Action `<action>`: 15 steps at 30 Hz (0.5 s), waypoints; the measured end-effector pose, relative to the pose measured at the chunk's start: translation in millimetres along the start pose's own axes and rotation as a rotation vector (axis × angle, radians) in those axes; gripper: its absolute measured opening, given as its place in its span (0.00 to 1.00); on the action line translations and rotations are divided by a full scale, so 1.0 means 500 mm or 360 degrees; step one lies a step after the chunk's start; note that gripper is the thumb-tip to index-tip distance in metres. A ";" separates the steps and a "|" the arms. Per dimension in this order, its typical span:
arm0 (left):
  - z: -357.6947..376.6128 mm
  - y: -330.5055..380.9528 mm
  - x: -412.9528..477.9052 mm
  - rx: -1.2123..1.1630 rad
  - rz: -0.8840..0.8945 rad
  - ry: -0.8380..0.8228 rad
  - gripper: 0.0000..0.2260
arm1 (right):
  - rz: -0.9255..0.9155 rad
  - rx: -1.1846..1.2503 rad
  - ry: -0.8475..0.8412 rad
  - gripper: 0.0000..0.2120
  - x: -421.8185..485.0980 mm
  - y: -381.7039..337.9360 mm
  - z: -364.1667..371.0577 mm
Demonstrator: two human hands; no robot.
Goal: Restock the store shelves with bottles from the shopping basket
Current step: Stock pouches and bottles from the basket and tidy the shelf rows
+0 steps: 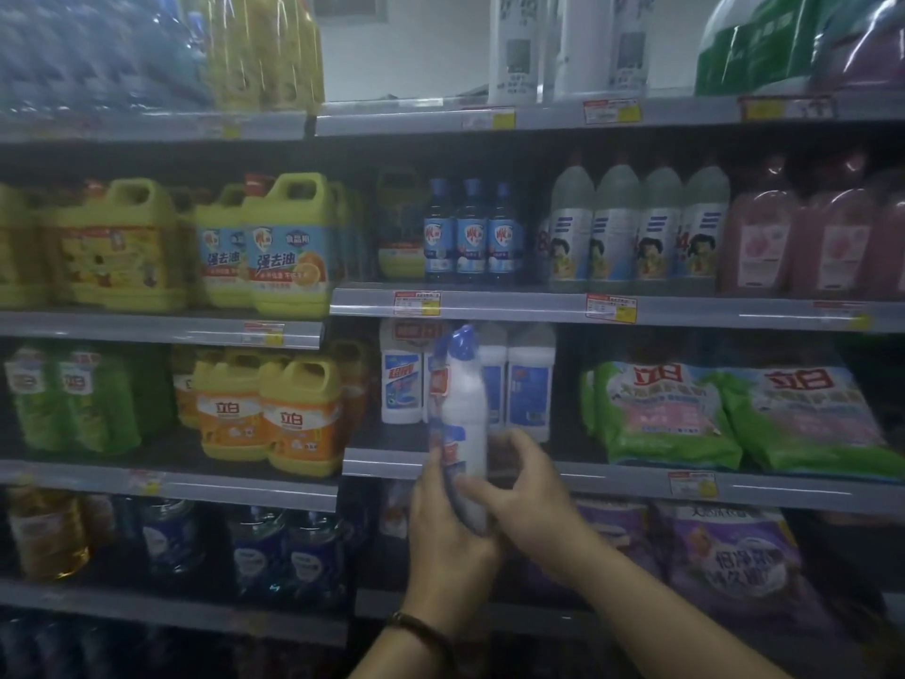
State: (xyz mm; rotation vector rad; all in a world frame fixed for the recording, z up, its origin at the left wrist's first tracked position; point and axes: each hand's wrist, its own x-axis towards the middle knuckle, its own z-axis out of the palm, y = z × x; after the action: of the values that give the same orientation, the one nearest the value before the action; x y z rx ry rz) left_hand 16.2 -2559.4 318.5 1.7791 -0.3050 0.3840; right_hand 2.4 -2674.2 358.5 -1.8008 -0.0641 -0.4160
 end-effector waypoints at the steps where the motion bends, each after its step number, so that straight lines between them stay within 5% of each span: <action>1: -0.004 -0.010 0.011 0.0045 0.0021 0.0084 0.36 | -0.0032 -0.0063 -0.0028 0.17 -0.001 0.001 0.008; 8: -0.072 -0.063 0.110 -0.0365 -0.0100 0.0145 0.16 | -0.0174 -0.0276 -0.0004 0.16 0.059 0.056 0.016; 10: -0.091 -0.073 0.135 -0.0547 -0.0143 0.0127 0.14 | -0.0194 -0.0405 0.0072 0.23 0.083 0.081 0.013; 15: -0.133 -0.110 0.193 -0.0756 -0.0304 0.0005 0.20 | 0.0138 -0.0031 -0.0102 0.34 0.136 0.110 0.035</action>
State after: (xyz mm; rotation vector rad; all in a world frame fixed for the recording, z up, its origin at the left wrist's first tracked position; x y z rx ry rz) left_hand 119.8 -2482.1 323.8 1.3266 -0.2010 0.1592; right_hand 84.6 -2684.4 325.1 -1.8289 -0.0264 -0.2978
